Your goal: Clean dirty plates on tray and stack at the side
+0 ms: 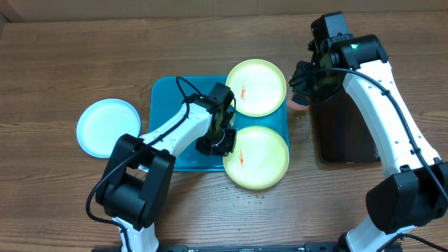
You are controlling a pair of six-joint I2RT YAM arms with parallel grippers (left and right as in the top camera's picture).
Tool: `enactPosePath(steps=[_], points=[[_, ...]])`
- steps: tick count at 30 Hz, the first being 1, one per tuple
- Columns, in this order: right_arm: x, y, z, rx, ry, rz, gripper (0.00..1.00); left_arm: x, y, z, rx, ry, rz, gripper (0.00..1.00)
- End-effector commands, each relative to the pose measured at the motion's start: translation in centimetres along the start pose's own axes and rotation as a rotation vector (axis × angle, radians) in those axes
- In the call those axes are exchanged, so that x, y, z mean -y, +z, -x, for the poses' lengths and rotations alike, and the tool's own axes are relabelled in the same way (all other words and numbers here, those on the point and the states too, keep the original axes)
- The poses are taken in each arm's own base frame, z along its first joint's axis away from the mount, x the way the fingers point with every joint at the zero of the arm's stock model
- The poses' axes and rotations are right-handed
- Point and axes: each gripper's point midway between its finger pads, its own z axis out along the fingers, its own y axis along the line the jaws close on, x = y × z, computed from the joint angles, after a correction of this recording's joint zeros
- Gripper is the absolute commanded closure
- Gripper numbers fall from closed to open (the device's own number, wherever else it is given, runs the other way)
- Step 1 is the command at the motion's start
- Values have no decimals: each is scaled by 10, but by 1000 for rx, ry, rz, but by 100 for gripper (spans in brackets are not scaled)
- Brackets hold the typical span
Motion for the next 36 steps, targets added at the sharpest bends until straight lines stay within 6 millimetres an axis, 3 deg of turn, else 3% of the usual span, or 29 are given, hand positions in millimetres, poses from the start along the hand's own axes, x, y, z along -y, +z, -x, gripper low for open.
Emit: enactPosePath(steps=[1, 5, 8, 11, 15, 19, 24, 29, 36], points=[[-7, -13, 6, 38, -17, 25, 96, -14, 4, -1, -21, -11, 27, 96], [-17, -13, 3, 26, -29, 66, 96, -28, -13, 10, 22, -61, 20, 96], [-42, -14, -2, 12, -61, 154, 96, -47, -31, 19, 79, -103, 43, 96], [-80, -13, -11, 28, -142, 221, 96, -76, -53, 30, 152, -134, 75, 96], [-122, -6, -23, 42, -206, 268, 96, -96, -60, 34, 169, -116, 78, 96], [-158, 21, -42, 4, -238, 288, 96, -107, -64, 42, 202, -109, 78, 96], [-185, 60, -66, -72, -257, 293, 96, -116, -68, 49, 235, -133, 65, 96], [-200, 91, -84, -121, -262, 279, 96, -122, -71, 51, 247, -154, 52, 96], [-213, 127, -103, -171, -268, 269, 96, -109, -72, 54, 254, -147, -41, 96]])
